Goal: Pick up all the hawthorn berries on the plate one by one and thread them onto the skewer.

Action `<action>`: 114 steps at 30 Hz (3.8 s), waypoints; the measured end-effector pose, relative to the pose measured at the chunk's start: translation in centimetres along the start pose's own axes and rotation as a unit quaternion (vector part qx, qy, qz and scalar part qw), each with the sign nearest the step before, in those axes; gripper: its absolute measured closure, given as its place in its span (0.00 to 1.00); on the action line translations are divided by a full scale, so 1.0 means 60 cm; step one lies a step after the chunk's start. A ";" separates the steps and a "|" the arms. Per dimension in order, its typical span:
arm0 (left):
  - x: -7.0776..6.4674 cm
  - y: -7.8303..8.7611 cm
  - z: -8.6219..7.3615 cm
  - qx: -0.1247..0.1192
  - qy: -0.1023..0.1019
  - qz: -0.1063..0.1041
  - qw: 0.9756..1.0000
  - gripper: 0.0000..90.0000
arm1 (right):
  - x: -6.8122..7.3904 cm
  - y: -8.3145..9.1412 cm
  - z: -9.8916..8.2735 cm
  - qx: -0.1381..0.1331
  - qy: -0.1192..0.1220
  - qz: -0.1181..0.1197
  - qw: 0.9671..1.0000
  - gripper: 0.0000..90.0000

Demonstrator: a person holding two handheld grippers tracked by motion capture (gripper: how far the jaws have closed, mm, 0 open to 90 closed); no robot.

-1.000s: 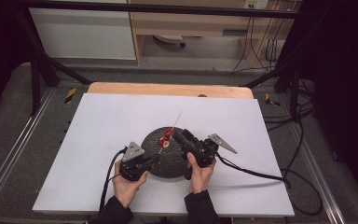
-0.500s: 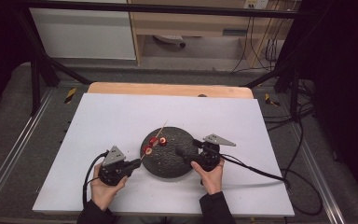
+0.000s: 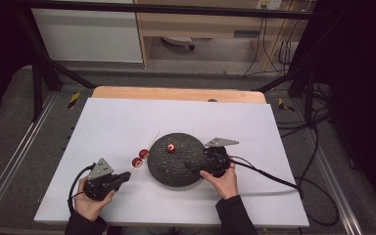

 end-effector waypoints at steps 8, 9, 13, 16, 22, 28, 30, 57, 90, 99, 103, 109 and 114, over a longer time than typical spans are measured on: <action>0.014 0.009 -0.011 -0.003 0.006 0.006 1.000 0.98 | 0.013 -0.022 0.033 0.062 0.025 -0.009 0.998 0.06; 0.015 0.008 -0.011 -0.002 0.006 0.007 1.000 0.98 | 0.015 -0.025 0.036 0.067 0.026 -0.010 0.997 0.06; 0.015 0.006 -0.013 0.000 0.005 0.006 1.000 0.98 | 0.016 -0.044 0.050 0.085 0.032 -0.014 0.996 0.06; 0.015 0.006 -0.013 0.000 0.006 0.005 1.000 0.98 | 0.016 -0.059 0.059 0.100 0.035 -0.021 0.994 0.07; 0.015 0.006 -0.014 0.000 0.005 0.003 1.000 0.98 | 0.018 -0.086 0.081 0.110 0.040 -0.035 0.993 0.12; 0.016 0.004 -0.015 0.001 0.005 0.004 1.000 0.98 | 0.019 -0.113 0.089 0.137 0.047 -0.043 0.989 0.20; 0.016 0.004 -0.015 0.002 0.006 0.003 1.000 0.98 | 0.017 -0.120 0.090 0.148 0.050 -0.047 0.987 0.24; 0.018 0.002 -0.016 0.004 0.008 0.004 1.000 0.98 | 0.003 -0.178 0.080 0.191 0.010 -0.027 0.981 0.68; 0.012 0.001 -0.015 0.002 0.003 0.003 1.000 0.98 | 0.029 -0.099 0.093 0.100 -0.013 0.003 0.995 0.70; 0.006 -0.002 -0.014 0.003 0.000 0.000 1.000 0.98 | 0.019 -0.070 0.074 0.044 -0.041 0.021 0.998 0.70; 0.004 -0.003 -0.013 0.002 0.000 -0.001 1.000 0.98 | 0.013 -0.059 0.062 0.013 -0.061 0.036 0.997 0.70; -0.003 -0.007 -0.011 0.001 -0.002 -0.004 1.000 0.98 | 0.011 -0.046 0.046 -0.030 -0.084 0.048 0.995 0.70; -0.008 -0.009 -0.009 -0.002 -0.004 -0.007 1.000 0.98 | 0.013 -0.040 0.035 -0.064 -0.107 0.058 0.991 0.70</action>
Point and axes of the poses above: each handheld gripper's, and its own axes: y roughly backward along the jaws, z roughly out of its top, x roughly to its left, the point moved 6 cm from there along -y, roughly forward along the jaws, and after that the axes turned 3 degrees about z, right-handed, at the moved point
